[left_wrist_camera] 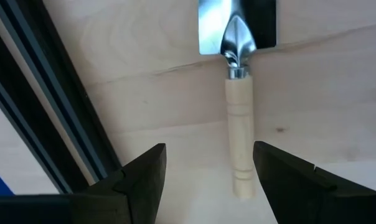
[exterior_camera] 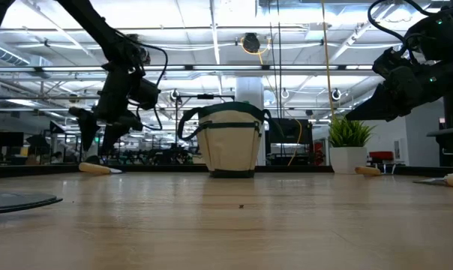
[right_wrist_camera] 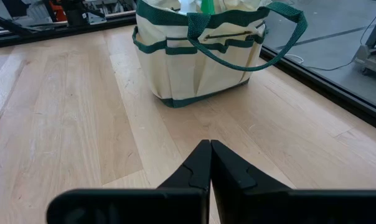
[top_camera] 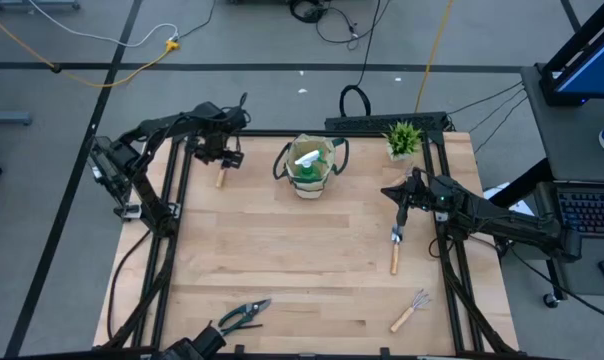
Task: Pick & Place Garden tools in Gardening bag
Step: Put the top brown trowel into the gardening bag
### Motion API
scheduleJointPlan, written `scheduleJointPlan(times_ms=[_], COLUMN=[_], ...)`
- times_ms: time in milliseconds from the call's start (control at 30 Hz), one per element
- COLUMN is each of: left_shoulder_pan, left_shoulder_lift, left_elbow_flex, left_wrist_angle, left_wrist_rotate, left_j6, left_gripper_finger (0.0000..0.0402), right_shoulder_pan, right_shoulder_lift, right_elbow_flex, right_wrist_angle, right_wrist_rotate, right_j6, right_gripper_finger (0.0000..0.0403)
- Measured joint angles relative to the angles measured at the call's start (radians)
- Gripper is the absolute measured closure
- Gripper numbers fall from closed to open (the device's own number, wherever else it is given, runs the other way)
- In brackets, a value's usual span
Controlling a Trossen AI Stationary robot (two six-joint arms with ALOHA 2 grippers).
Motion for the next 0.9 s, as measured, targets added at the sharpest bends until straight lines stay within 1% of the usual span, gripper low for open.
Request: scheduleJointPlan(times_ms=[200, 367, 600, 700, 900], left_shoulder_pan=[0.002, 0.002, 0.002, 0.002, 0.002], left_shoulder_lift=[0.000, 0.000, 0.000, 0.000, 0.000], left_elbow_flex=[-0.015, -0.015, -0.016, -0.044, -0.136], left_wrist_angle=[0.038, 0.050, 0.063, 0.085, 0.160], left_wrist_rotate=[0.006, 0.028, 0.030, 0.034, 0.099], left_j6=[0.000, 0.007, 0.002, -0.010, -0.032], left_gripper_finger=[0.0153, 0.0153, 0.0153, 0.0153, 0.0153], right_shoulder_pan=[0.000, 0.000, 0.000, 0.000, 0.000], right_shoulder_lift=[0.000, 0.000, 0.000, 0.000, 0.000], right_elbow_flex=[0.000, 0.000, 0.000, 0.000, 0.000], right_wrist_angle=[0.000, 0.000, 0.000, 0.000, 0.000], right_wrist_rotate=[0.000, 0.000, 0.000, 0.000, 0.000], right_j6=[0.000, 0.000, 0.000, 0.000, 0.000], right_gripper_finger=[0.0403, 0.0403, 0.0403, 0.0403, 0.0403])
